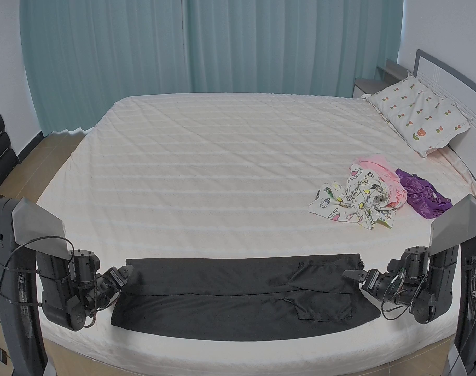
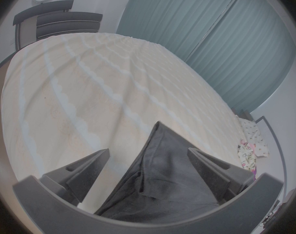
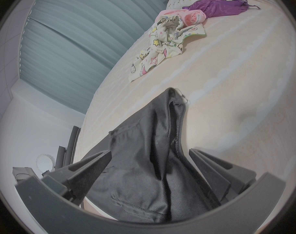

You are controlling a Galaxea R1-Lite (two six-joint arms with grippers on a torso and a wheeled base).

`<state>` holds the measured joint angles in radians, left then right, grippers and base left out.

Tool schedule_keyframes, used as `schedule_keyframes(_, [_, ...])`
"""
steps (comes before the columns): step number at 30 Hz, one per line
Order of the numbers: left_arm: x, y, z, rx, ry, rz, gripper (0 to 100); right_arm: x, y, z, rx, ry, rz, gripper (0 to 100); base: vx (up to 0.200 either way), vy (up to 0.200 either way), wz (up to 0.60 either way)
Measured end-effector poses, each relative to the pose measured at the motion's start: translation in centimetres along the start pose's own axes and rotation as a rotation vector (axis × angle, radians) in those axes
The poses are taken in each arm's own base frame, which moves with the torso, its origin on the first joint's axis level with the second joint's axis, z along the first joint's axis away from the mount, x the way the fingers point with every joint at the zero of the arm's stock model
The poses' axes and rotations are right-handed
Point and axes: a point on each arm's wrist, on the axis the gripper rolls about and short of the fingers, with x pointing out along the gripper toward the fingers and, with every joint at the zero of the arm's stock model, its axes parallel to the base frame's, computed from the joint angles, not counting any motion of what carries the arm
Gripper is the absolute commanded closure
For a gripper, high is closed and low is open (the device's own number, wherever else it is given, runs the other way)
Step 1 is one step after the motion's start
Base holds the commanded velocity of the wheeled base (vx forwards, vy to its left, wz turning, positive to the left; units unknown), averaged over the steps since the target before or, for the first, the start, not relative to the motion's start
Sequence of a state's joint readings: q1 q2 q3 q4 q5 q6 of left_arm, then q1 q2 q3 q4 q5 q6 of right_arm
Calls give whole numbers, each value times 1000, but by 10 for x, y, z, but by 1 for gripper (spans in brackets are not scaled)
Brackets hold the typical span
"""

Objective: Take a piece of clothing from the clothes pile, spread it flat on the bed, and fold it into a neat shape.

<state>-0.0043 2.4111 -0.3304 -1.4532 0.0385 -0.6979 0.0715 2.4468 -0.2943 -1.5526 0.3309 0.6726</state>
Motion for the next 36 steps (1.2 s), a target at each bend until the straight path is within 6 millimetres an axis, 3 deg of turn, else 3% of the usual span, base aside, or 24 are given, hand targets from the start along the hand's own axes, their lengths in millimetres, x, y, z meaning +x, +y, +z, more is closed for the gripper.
schedule_keyframes(8, [-1, -10, 24, -10, -52, -77, 0, -5, -3, 8, 20, -31, -6, 0, 0, 0, 0])
schedule_keyframes(18, [26, -24, 37, 59, 63, -137, 0, -6, -4, 9, 29, -35, -8, 0, 0, 0, 0])
schedule_keyframes(24, [37, -23, 34, 122, 71, -144, 0, -6, -4, 9, 39, -34, -8, 0, 0, 0, 0])
schedule_keyframes(25, [38, -23, 33, 122, 76, -143, 100, -6, -4, 9, 40, -34, -8, 0, 0, 0, 0])
schedule_keyframes(36, [51, -17, 31, 127, 63, -112, 100, -5, -4, 9, 39, -34, -7, 0, 0, 0, 0])
